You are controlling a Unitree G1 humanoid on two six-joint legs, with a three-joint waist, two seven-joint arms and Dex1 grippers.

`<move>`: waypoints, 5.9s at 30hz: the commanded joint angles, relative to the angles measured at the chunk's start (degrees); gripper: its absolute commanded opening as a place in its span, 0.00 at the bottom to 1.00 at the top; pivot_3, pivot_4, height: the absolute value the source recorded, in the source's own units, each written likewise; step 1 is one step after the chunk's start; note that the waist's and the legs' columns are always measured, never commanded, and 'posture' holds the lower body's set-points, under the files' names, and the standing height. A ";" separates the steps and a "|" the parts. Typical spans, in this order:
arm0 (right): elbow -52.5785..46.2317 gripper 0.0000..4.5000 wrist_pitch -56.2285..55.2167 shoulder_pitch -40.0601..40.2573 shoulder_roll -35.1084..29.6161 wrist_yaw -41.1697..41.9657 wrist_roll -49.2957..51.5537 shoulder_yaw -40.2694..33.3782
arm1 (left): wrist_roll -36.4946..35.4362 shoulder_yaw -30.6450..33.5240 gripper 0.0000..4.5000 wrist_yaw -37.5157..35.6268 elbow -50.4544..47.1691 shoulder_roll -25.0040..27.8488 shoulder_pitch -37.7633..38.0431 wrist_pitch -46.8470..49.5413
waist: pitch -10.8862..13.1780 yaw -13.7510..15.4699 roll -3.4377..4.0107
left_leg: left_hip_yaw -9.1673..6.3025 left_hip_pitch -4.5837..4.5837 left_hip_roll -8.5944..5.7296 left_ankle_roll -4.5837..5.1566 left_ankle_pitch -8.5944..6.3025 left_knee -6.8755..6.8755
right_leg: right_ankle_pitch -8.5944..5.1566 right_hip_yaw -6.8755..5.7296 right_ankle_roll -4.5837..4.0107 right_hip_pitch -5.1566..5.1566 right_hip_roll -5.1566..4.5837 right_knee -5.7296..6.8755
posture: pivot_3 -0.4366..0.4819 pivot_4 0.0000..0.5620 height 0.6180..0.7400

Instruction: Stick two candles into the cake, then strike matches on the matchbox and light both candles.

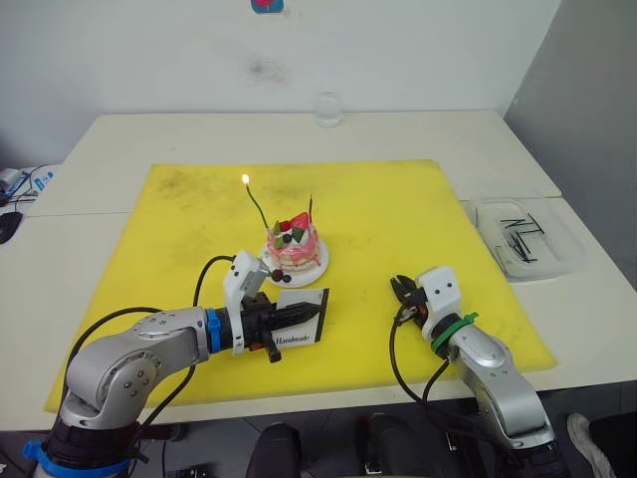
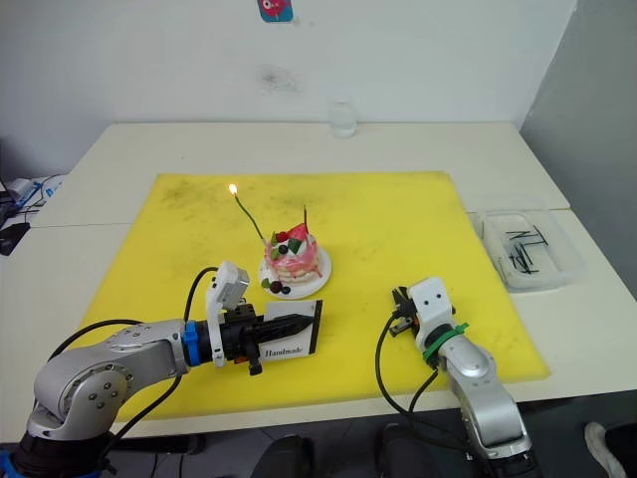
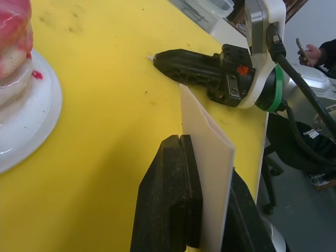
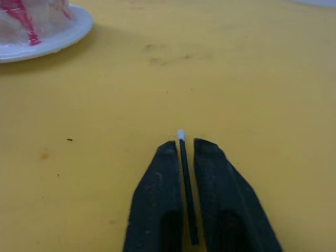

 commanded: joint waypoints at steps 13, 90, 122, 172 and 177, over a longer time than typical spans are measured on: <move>-11.30 0.00 6.89 -5.97 -5.37 7.21 3.66 0.89 | -4.03 1.00 0.00 3.07 0.06 -3.33 -4.06 1.81 | 0.02 0.00 0.03 | 0.01 -0.05 -0.02 0.00 0.00 0.02 | 0.00 0.00 0.00 -0.03 0.00 -0.01 | 0.48 0.27 0.96; -14.49 0.00 14.72 -31.81 -14.74 14.49 7.93 1.67 | -14.43 0.91 0.00 7.11 2.96 -2.37 -5.88 9.43 | 0.05 -0.02 0.04 | -0.12 -0.09 -0.02 0.00 0.00 0.03 | -0.03 -0.14 -0.04 0.00 -0.03 -0.04 | 0.48 0.27 0.96; 3.83 0.00 10.07 -42.37 -4.90 13.37 -2.22 10.49 | -13.36 0.38 0.00 7.04 1.84 -2.80 -4.65 7.85 | 0.06 0.12 0.05 | -0.07 -0.18 -0.01 0.00 0.00 0.01 | -0.03 -0.12 -0.04 -0.09 -0.04 -0.05 | 0.48 0.27 0.96; 1.32 0.00 20.77 -36.82 -18.52 12.34 -0.10 -15.84 | -13.14 0.15 0.00 8.65 1.70 -5.71 -4.27 7.21 | 0.06 0.44 0.05 | 0.03 -0.28 -0.05 0.00 0.00 -0.01 | -0.03 -0.02 -0.03 -0.19 -0.14 -0.09 | 0.48 0.27 0.96; 6.77 0.00 26.72 -34.37 -21.42 7.09 0.95 -27.26 | -13.20 -0.18 0.00 10.07 0.83 -7.39 -2.91 6.94 | 0.06 0.03 0.06 | 0.07 -0.24 -0.03 0.00 0.00 -0.04 | -0.03 0.03 -0.04 -0.22 -0.05 -0.06 | 0.48 0.27 0.96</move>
